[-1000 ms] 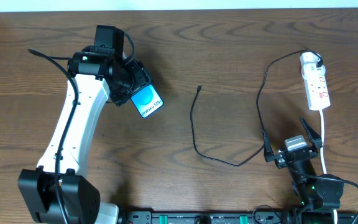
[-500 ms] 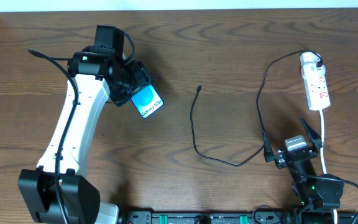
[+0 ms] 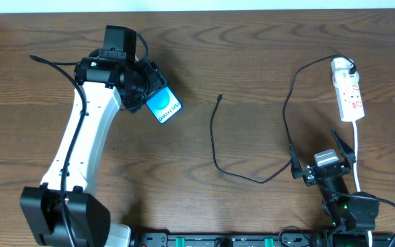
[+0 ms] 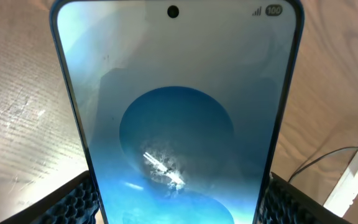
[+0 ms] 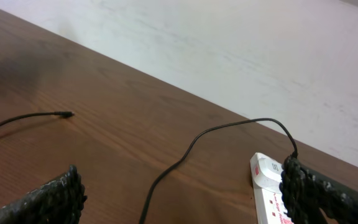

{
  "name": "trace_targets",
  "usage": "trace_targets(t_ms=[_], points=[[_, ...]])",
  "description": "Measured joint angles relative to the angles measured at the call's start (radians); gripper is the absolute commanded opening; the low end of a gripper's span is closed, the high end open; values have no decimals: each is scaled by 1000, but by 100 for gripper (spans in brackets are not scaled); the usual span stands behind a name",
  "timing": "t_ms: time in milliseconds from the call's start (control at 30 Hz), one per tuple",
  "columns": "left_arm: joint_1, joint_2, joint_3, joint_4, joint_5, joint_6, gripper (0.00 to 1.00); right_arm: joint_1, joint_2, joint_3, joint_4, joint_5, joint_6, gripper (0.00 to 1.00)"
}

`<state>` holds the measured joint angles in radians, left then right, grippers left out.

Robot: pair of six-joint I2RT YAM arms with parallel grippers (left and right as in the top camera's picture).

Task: Plug charger to phone and switch on socket

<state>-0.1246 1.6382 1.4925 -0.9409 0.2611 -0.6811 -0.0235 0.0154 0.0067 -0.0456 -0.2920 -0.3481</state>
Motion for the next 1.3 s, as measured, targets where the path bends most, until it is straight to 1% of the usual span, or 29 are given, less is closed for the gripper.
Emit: trace_targets(t_ms=[233,400,567,700,867,967,1067,1300], points=[[21,2,0,11,-13,-36,65,0,0,0,1,1,-8,99],[38,4,0,12,-16,-51,65,0,0,0,0,4,-105,99],[39,4,0,10,-20,-55,65,0,0,0,1,11,-151,99],[39,4,0,10,-20,-55,66,0,0,0,9,-3,-159,99],[40,4,0,10,-7,-58,65,0,0,0,70,-73,-155,99],[41,4,0,12,30,-69,65,0,0,0,89,-95,-94,99],[51,4,0,18,83,-86,64,0,0,0,89,-98,15,99],[110,4,0,32,270,-168,64,0,44,1,91,-102,222,99]])
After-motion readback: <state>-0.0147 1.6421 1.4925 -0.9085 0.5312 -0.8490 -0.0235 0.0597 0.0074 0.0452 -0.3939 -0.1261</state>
